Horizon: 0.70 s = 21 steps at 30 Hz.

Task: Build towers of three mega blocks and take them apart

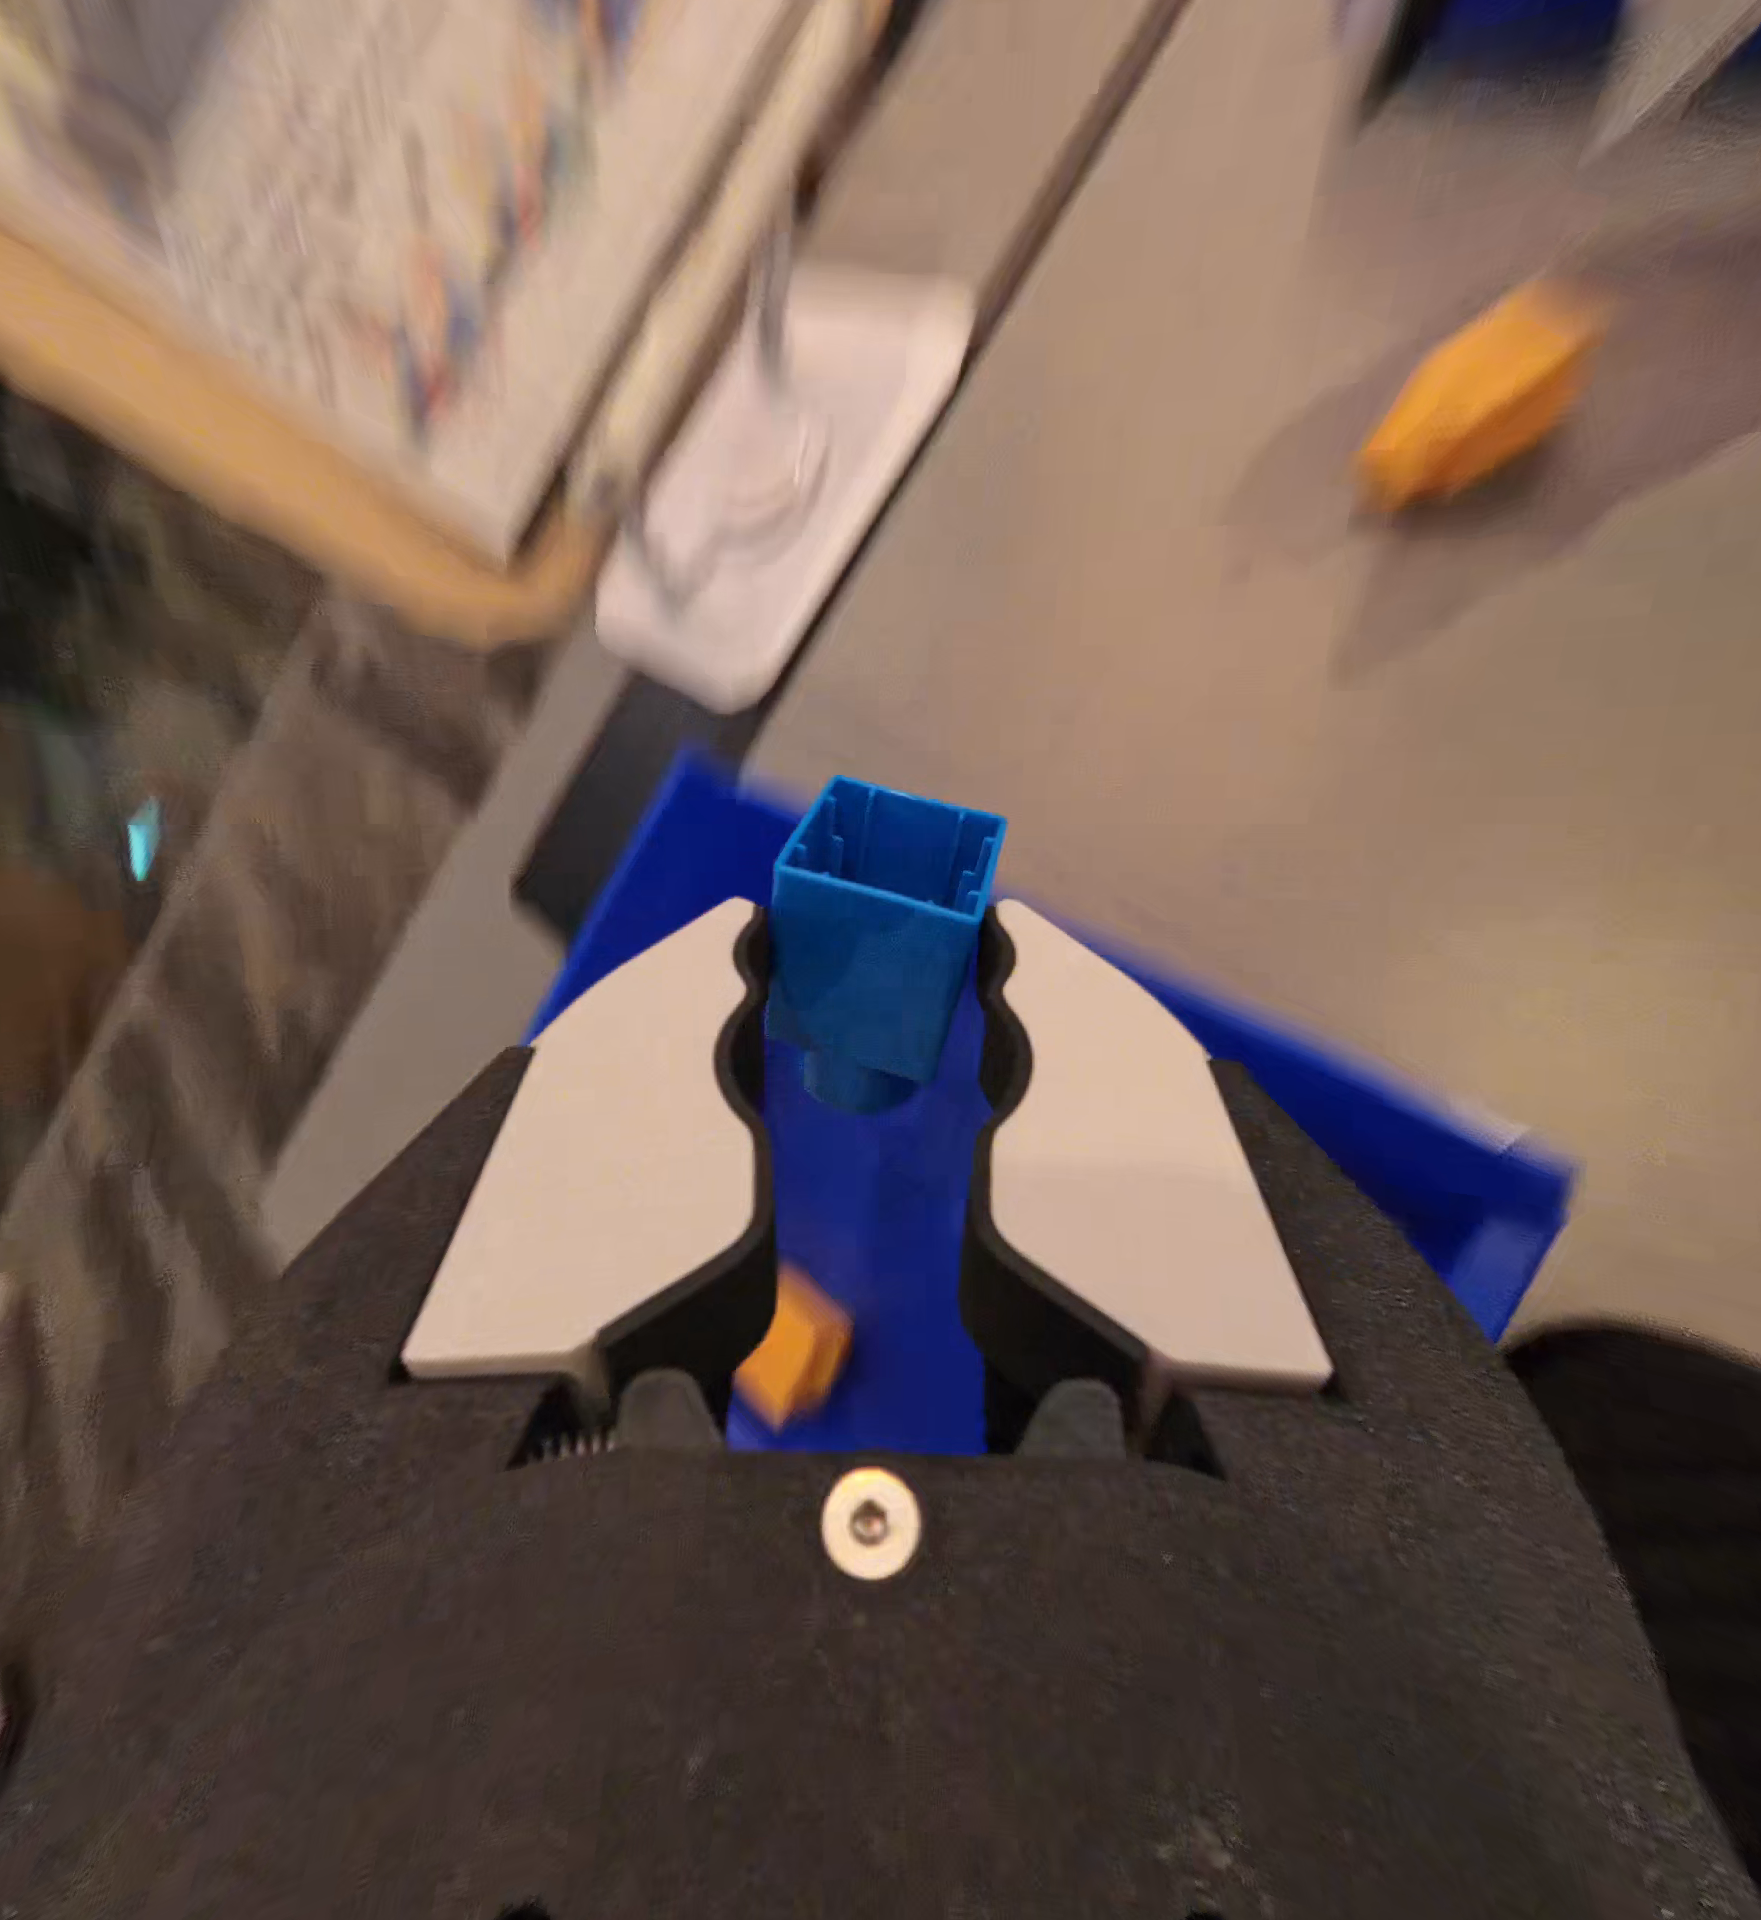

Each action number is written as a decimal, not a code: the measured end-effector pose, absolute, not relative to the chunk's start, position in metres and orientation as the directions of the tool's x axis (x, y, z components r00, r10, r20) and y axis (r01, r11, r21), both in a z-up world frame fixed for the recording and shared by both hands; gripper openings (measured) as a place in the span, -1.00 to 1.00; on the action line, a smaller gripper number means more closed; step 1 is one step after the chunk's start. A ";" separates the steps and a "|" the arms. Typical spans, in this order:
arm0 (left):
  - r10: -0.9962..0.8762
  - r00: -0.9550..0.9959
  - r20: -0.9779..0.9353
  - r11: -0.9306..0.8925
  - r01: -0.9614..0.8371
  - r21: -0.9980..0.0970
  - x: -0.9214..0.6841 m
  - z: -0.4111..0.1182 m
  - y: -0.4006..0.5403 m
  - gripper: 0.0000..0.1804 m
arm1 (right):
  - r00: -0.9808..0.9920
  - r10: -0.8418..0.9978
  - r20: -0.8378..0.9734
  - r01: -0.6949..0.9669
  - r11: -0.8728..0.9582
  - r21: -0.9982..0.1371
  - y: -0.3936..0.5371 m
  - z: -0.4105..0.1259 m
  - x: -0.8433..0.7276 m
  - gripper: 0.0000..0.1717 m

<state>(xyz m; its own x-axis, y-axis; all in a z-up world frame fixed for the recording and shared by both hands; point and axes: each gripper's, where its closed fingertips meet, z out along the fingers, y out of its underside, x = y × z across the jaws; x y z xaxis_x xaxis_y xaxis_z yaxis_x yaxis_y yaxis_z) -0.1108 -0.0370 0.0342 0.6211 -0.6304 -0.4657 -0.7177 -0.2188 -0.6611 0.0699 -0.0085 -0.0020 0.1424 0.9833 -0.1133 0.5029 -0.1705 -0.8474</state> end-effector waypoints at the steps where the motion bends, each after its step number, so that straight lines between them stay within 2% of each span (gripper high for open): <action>1: -0.660 0.592 -0.462 -0.095 -0.677 -0.730 -0.083 0.052 -0.041 -0.58 | 0.085 0.993 -0.078 0.435 -0.107 -0.894 -0.016 0.013 0.065 -0.38; 3: -0.773 0.521 -0.362 0.054 -0.514 -0.856 -0.030 0.078 -0.057 -0.58 | -0.001 1.000 -0.023 0.286 -0.022 -0.958 -0.031 0.042 0.059 -0.37; 5: -0.835 0.484 -0.261 0.091 -0.346 -0.934 0.002 0.097 -0.062 -0.58 | -0.088 0.996 -0.004 0.129 0.008 -0.992 -0.049 0.069 0.058 -0.36; 8: -0.903 0.424 -0.074 0.028 -0.113 -0.993 0.028 0.114 -0.063 -0.58 | -0.146 0.989 0.004 -0.047 -0.002 -0.999 -0.060 0.097 0.065 -0.35; 10: -0.948 0.314 0.057 -0.059 0.002 -0.998 0.042 0.119 -0.070 -0.58 | -0.139 0.990 0.012 -0.111 -0.004 -0.994 -0.060 0.104 0.068 -0.36; 17: -0.972 0.209 0.104 -0.087 0.090 -0.992 0.068 0.116 -0.073 -0.58 | -0.185 0.983 0.013 -0.070 0.000 -0.998 -0.069 0.088 0.054 -0.40; 19: -0.971 0.206 0.122 -0.108 0.078 -0.991 0.069 0.113 -0.072 -0.58 | -0.231 0.973 0.006 -0.065 -0.010 -0.998 -0.074 0.086 0.054 -0.67; 21: -0.966 0.221 0.133 -0.125 0.051 -0.991 0.067 0.108 -0.069 -0.58 | -0.224 0.975 -0.011 -0.018 -0.016 -1.000 -0.071 0.080 0.053 -0.67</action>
<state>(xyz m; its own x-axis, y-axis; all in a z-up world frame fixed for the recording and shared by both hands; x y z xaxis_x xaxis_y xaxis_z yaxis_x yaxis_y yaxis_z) 0.0668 -0.0689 0.1083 0.2214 -0.9660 0.1333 0.0509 -0.1250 -0.9908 0.0531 -0.0708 0.0803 -0.2238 0.9746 -0.0114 -0.0184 -0.0159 -0.9997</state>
